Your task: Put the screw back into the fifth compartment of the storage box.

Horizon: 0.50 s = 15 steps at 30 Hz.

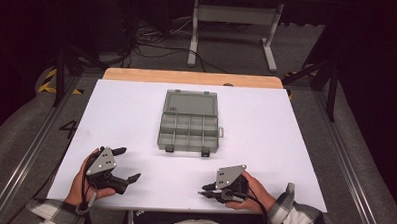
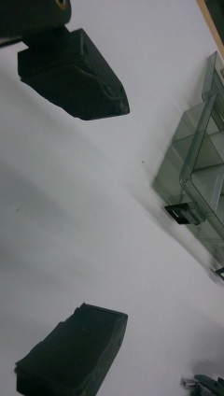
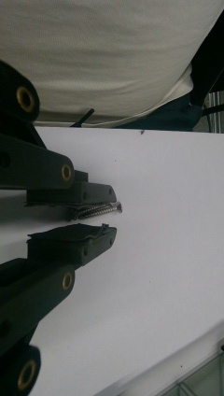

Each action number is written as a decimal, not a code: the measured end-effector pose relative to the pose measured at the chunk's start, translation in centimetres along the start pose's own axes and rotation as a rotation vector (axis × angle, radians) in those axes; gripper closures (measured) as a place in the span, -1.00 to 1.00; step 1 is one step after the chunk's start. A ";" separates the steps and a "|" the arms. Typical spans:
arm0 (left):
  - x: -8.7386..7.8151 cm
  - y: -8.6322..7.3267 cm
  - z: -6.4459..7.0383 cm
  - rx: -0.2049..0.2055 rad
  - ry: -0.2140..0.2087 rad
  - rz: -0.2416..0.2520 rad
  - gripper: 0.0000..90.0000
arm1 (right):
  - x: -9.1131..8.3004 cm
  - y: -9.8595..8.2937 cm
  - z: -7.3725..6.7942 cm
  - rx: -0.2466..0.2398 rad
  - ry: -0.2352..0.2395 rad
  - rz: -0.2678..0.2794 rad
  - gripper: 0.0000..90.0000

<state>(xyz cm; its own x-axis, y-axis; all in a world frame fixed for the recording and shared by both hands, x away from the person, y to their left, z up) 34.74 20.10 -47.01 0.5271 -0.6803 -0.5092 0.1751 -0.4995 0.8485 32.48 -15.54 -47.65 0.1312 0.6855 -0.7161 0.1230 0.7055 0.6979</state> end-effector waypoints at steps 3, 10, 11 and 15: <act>0.0 0.0 0.0 -0.001 0.000 -0.003 -0.91 | 0.1 0.1 0.0 -0.005 0.001 0.001 0.79; 0.1 0.0 0.1 0.002 -0.004 -0.006 -0.91 | 0.1 0.1 -0.1 -0.006 0.017 0.000 0.92; 0.0 0.0 0.1 0.002 -0.003 -0.004 -0.91 | 0.1 0.1 -0.1 -0.007 0.016 -0.002 0.92; 0.0 0.0 0.1 0.000 -0.001 -0.003 -0.91 | -0.2 0.1 0.1 0.005 0.010 0.011 0.96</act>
Point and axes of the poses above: each handheld gripper's, and its own axes: x roughly forward along the jaws, y roughly out of its top, z roughly to its right, the point moved 3 cm from there along x, roughly forward along the jaws, and after that the axes turned 3 degrees about x, right-handed, at the moved point
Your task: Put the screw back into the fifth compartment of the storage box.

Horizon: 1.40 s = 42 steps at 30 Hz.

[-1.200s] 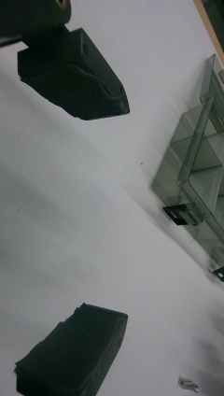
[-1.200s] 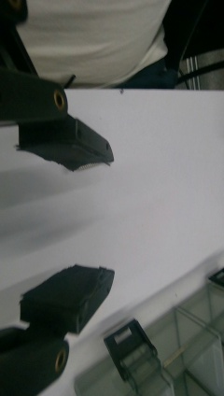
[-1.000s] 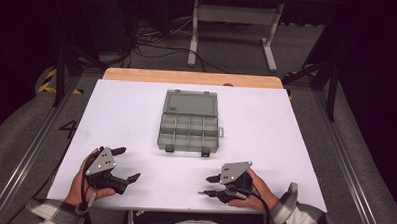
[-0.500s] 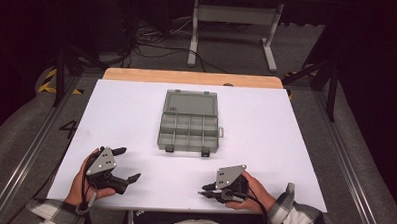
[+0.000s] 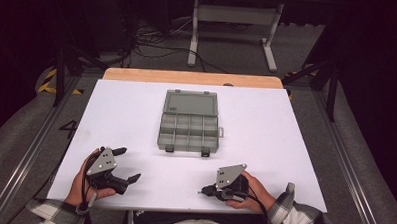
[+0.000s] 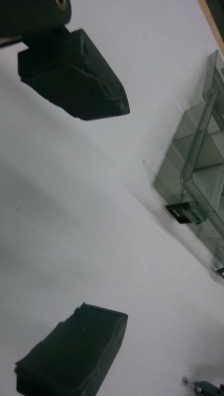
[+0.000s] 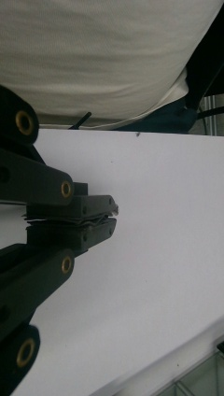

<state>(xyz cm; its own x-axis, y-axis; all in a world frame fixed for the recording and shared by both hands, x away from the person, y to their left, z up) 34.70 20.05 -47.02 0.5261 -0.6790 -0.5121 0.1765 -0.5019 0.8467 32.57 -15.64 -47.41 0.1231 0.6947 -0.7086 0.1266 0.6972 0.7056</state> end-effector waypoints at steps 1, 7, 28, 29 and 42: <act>0.0 0.0 0.0 0.001 -0.001 -0.001 -0.91 | -0.2 0.0 0.1 0.005 0.003 0.008 0.96; 0.0 0.0 0.0 0.003 0.000 0.000 -0.91 | -1.0 0.3 0.4 0.016 -0.019 0.046 0.96; 0.0 0.1 0.0 -0.004 0.003 0.021 -0.90 | -1.8 5.3 3.8 0.003 -0.105 0.164 0.96; 0.0 0.1 0.0 -0.002 0.003 0.021 -0.90 | -1.7 5.7 4.1 0.000 -0.112 0.165 0.96; 0.0 0.1 -0.1 -0.003 0.001 0.020 -0.90 | 2.0 11.0 7.7 -0.011 -0.137 0.141 0.96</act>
Point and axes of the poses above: each handheld gripper's, and its own axes: x roughly forward along the jaws, y roughly out of its top, z roughly to its right, the point moved 3 cm from there along x, roughly forward along the jaws, and after that the axes turned 3 degrees about x, right-handed, at the moved point
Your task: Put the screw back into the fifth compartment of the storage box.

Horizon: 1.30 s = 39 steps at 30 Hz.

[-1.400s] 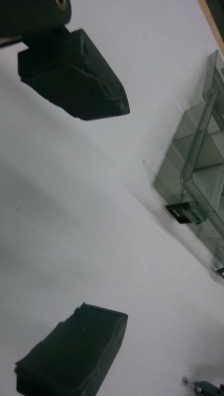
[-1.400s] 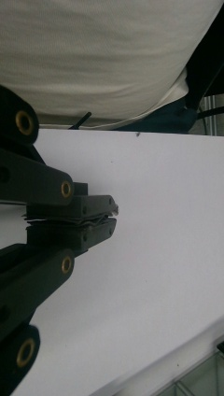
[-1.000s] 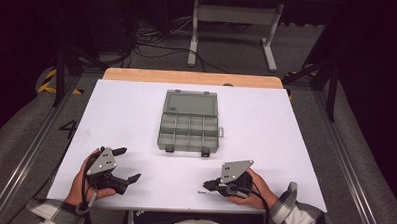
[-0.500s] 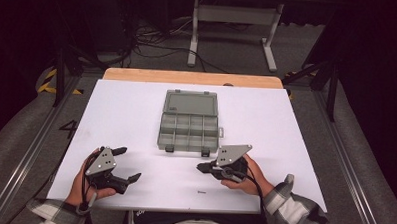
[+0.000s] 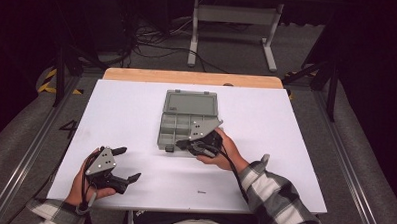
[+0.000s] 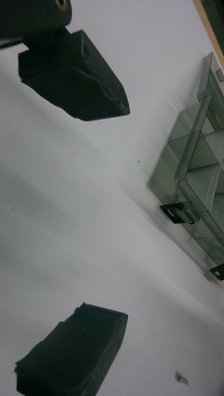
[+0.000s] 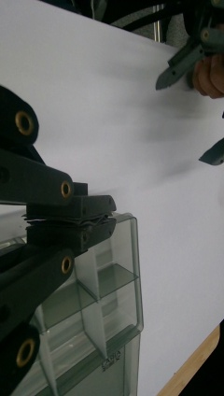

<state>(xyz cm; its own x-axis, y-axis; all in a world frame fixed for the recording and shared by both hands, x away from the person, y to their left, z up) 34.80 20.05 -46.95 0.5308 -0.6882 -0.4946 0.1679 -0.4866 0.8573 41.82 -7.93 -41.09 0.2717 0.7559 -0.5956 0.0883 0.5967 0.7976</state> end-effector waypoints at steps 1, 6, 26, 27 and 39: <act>0.0 0.0 0.0 0.000 -0.001 -0.002 -0.90 | 0.5 0.3 0.3 0.002 -0.004 -0.007 0.96; -0.1 0.0 0.0 -0.004 -0.002 0.003 -0.90 | 2.3 1.2 1.2 0.008 -0.001 -0.037 0.96; -0.1 -0.1 0.1 -0.005 -0.012 0.005 -0.90 | 6.6 1.8 3.6 0.047 -0.031 -0.140 0.96; -0.1 -0.1 0.1 -0.005 -0.012 0.005 -0.90 | 6.7 1.7 3.6 0.047 -0.033 -0.145 0.96; -0.1 -0.1 0.1 -0.005 -0.017 0.000 -0.90 | 6.9 1.2 3.7 0.068 -0.057 -0.160 0.77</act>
Point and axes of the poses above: each handheld gripper's, and its own axes: x roughly forward along the jaws, y roughly out of its top, z roughly to its right, the point moved 3 cm from there along x, roughly forward along the jaws, and after that the axes turned 3 degrees about x, right-handed, at the moved point
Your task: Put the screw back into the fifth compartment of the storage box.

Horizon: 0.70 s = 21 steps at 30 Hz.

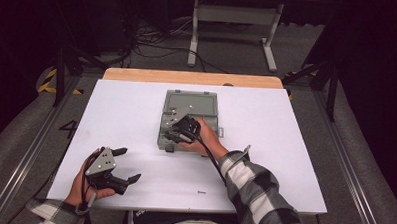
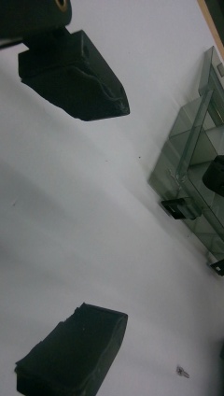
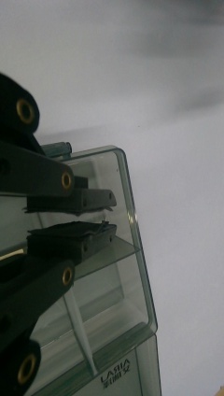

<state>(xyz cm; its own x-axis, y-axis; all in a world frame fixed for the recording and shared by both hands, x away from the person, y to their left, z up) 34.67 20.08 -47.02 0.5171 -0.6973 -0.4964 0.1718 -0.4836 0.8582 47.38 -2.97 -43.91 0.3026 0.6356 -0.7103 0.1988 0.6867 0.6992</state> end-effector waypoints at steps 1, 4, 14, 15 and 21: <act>0.0 0.0 0.0 0.001 0.001 0.000 -0.90 | -0.2 0.0 0.0 0.005 -0.003 0.008 0.75; 0.0 0.0 0.0 0.001 0.001 0.000 -0.90 | -0.6 -0.1 0.0 0.012 0.001 0.028 0.72; 0.0 0.0 0.0 0.011 0.002 -0.006 -0.90 | -3.7 -0.7 -0.7 -0.002 -0.012 0.111 0.39; 0.0 0.0 0.0 0.010 0.001 -0.007 -0.90 | -4.1 -0.8 -0.9 -0.001 -0.011 0.123 0.33; 0.0 0.1 0.1 0.010 0.007 -0.006 -0.90 | -6.6 -2.1 -2.3 -0.037 -0.052 0.155 0.08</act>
<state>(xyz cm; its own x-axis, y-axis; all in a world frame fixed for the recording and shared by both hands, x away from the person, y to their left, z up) 34.65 19.99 -46.98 0.5215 -0.6908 -0.5009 0.1669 -0.4931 0.8538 42.85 -7.81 -40.94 0.3751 0.7165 -0.5881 0.1120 0.5948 0.7961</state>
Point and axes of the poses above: each handheld gripper's, and its own axes: x roughly forward along the jaws, y roughly out of its top, z roughly to its right, the point moved 3 cm from there along x, roughly forward along the jaws, and after that the axes turned 3 degrees about x, right-handed, at the moved point
